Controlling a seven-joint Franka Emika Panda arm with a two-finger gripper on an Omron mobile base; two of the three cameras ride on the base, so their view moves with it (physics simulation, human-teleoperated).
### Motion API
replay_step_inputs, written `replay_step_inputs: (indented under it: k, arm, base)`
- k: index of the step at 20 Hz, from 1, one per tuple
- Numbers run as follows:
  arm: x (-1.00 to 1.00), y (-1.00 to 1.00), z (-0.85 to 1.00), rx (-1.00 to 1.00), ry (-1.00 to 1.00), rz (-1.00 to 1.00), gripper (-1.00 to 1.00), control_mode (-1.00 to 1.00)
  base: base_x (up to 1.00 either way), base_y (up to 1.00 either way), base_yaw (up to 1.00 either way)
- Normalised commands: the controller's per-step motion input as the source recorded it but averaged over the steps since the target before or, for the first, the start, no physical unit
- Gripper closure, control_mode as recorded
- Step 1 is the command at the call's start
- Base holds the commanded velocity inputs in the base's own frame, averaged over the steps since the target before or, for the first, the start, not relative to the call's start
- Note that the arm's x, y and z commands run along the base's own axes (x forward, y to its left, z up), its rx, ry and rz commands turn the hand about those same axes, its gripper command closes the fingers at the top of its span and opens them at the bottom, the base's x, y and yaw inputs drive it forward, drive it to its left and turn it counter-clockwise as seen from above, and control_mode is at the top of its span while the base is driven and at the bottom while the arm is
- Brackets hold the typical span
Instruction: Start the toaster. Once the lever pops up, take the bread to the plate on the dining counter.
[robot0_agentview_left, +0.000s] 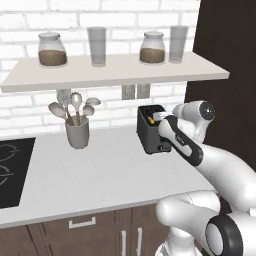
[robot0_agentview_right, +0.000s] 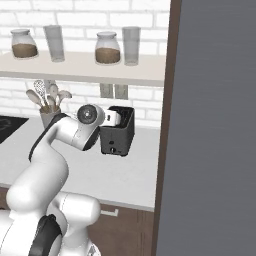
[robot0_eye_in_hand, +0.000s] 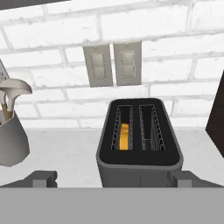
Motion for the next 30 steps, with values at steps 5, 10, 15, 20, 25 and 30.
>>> replay_step_inputs:
  k: [5, 10, 15, 20, 25, 30]
  arm:
    - [0.00, 0.00, 0.00, 0.00, 0.00, 0.00, -1.00, -1.00]
    - [0.00, 0.00, 0.00, 0.00, 0.00, 0.00, -1.00, -1.00]
    - [0.00, 0.00, 0.00, 0.00, 0.00, 0.00, -1.00, -1.00]
    - [0.00, 0.00, 0.00, 0.00, 0.00, 0.00, -1.00, -1.00]
    - [0.00, 0.00, 0.00, 0.00, 0.00, 0.00, -1.00, -1.00]
    - [0.00, 0.00, 0.00, 0.00, 0.00, 0.00, -1.00, -1.00]
  base:
    - [0.00, 0.00, 0.00]
    - [0.00, 0.00, 0.00]
    - [0.00, 0.00, 0.00]
    - [0.00, 0.00, 0.00]
    - [0.00, 0.00, 0.00]
    - [0.00, 0.00, 0.00]
